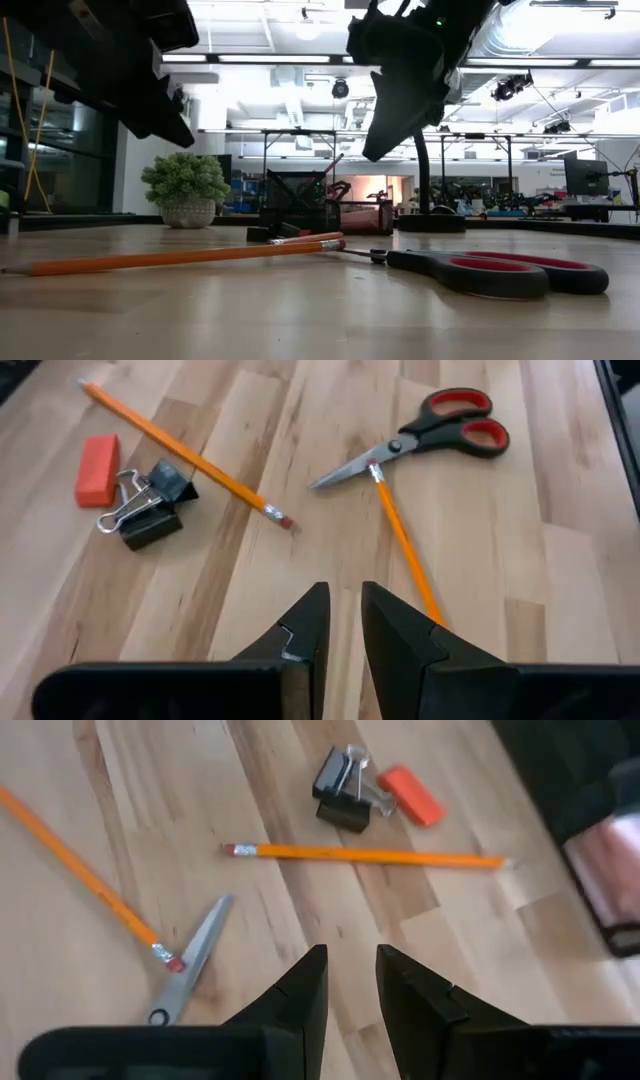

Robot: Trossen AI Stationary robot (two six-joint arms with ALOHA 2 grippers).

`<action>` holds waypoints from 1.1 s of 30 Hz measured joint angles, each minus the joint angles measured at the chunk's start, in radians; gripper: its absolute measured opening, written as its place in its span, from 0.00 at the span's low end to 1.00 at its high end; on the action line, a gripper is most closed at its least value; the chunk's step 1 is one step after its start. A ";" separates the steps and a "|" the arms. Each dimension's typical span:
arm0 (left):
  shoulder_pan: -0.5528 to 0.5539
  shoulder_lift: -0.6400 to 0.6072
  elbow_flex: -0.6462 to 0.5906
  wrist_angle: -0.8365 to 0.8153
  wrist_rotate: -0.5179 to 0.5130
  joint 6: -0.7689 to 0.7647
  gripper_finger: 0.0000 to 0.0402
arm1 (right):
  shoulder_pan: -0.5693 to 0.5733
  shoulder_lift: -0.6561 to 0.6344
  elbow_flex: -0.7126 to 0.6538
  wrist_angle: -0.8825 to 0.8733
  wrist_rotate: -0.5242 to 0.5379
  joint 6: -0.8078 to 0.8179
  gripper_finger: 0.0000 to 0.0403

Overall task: Pick and place office supplies into organizer
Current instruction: Put the bottom pencil into the desk organizer

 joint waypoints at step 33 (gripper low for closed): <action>0.026 0.397 0.322 0.053 0.071 0.097 0.13 | 0.217 -0.580 -0.283 -0.257 0.148 0.130 0.21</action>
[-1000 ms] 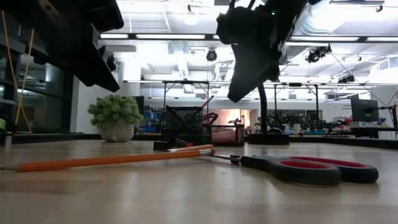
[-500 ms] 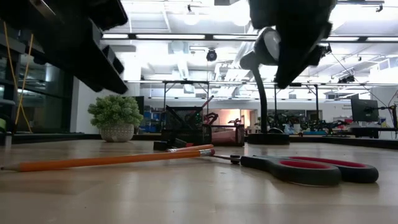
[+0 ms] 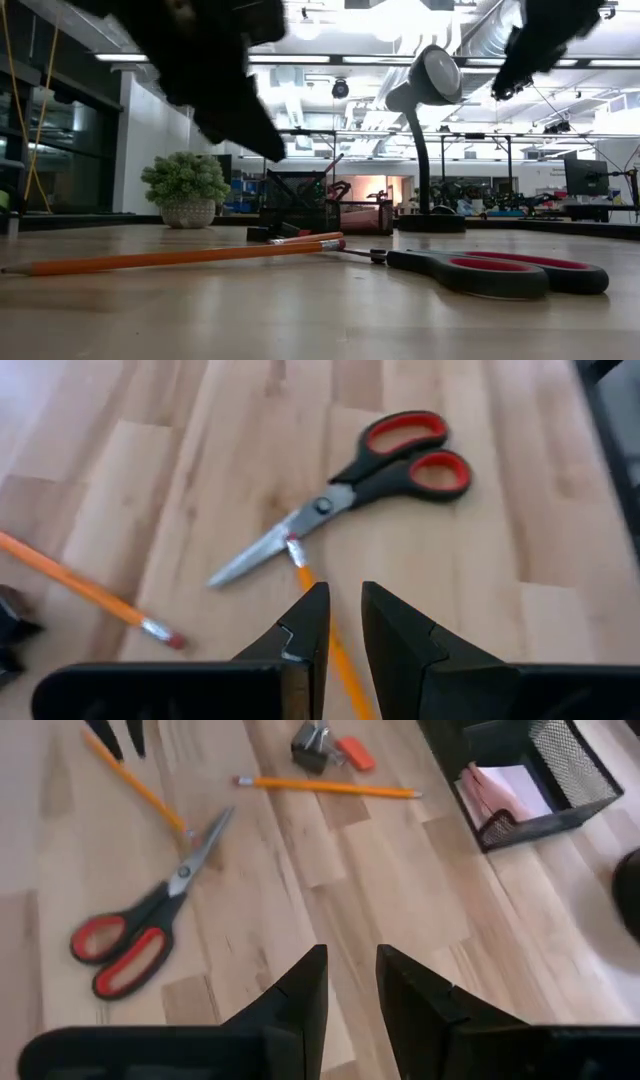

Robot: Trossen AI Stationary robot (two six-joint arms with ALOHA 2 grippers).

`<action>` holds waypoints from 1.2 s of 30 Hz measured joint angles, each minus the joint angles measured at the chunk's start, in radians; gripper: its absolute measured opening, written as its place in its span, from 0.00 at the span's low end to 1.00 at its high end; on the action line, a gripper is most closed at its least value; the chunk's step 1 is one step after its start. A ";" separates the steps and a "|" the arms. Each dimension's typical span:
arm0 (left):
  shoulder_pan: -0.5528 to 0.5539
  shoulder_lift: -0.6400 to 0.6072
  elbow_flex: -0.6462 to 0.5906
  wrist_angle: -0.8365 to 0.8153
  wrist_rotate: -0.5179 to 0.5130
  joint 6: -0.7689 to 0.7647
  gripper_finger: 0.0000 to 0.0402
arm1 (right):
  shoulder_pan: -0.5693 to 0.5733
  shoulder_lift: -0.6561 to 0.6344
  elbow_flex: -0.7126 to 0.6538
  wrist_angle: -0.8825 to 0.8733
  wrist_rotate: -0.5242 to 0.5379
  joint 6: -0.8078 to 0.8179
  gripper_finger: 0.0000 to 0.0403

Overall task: Pick and place office supplies into organizer
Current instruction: Put the bottom pencil into the desk organizer

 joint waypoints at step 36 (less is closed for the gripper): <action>0.079 0.196 0.334 -0.429 0.148 -0.201 0.40 | -0.082 -0.308 -0.473 0.642 0.028 -0.118 0.21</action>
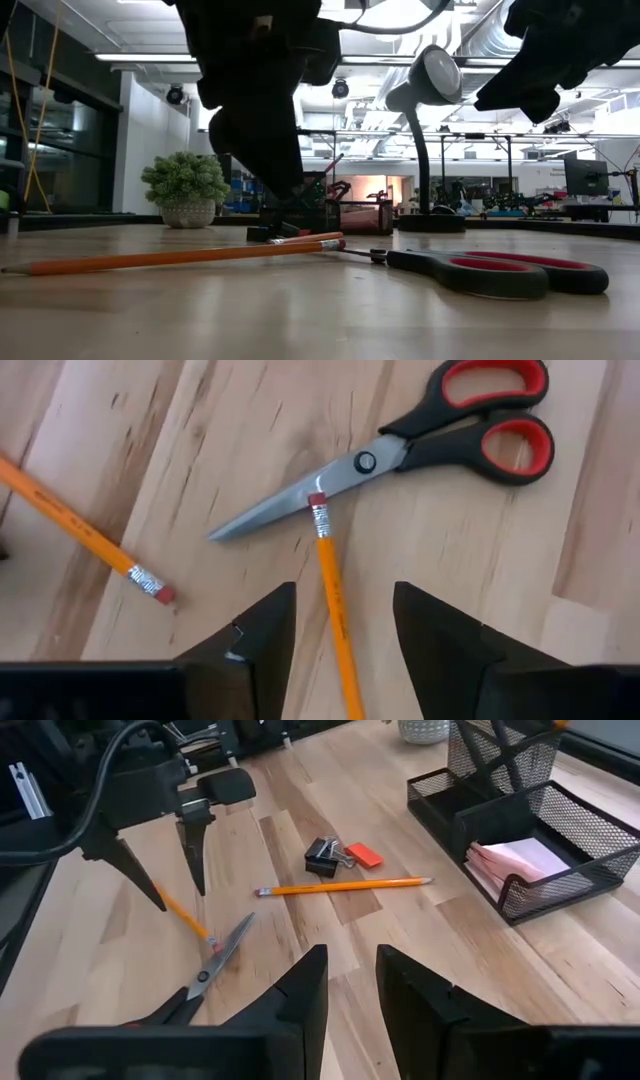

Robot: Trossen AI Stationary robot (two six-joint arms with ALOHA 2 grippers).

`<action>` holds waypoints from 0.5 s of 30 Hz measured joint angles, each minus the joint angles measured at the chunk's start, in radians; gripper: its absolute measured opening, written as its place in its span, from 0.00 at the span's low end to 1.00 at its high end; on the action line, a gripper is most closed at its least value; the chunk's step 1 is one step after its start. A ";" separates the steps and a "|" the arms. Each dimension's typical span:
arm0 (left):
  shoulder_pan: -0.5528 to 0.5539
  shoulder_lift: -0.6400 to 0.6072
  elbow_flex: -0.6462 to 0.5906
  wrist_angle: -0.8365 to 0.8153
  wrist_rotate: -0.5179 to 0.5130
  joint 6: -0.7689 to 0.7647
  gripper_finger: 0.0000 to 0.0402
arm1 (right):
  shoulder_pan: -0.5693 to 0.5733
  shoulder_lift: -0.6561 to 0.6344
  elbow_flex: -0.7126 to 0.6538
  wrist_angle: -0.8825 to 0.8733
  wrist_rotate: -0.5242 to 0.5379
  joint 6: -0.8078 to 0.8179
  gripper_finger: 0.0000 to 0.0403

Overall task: Pick and place office supplies into organizer
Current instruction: Put the bottom pencil into the desk organizer

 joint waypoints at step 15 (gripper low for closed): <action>0.001 0.020 -0.002 0.002 0.000 -0.078 0.32 | 0.000 0.000 0.000 -0.001 0.031 -0.021 0.21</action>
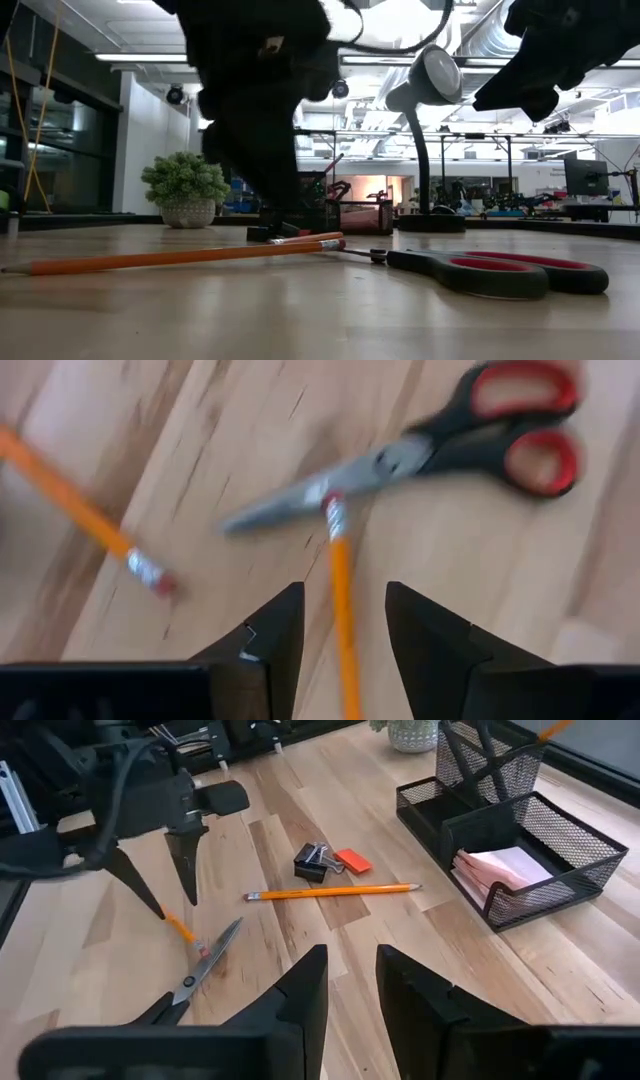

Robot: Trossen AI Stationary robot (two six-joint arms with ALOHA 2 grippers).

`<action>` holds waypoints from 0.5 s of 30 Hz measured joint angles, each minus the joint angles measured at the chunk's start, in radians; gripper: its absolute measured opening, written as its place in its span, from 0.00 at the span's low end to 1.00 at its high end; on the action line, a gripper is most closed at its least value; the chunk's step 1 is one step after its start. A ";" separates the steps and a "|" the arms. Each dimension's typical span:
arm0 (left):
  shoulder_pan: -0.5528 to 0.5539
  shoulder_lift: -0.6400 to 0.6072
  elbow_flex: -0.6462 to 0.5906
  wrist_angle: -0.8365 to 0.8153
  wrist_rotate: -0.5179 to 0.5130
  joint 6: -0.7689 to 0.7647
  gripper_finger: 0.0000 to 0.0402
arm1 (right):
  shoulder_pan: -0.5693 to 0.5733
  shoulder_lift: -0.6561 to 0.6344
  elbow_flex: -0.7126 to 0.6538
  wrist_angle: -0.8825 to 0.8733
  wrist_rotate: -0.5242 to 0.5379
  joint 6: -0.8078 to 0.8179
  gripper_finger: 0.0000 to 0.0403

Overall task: Pick and place office supplies into organizer
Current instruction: Put the bottom pencil into the desk organizer

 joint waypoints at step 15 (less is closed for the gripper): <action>0.005 0.088 0.003 0.035 0.020 -0.031 0.32 | 0.000 0.008 -0.001 0.004 -0.001 -0.011 0.21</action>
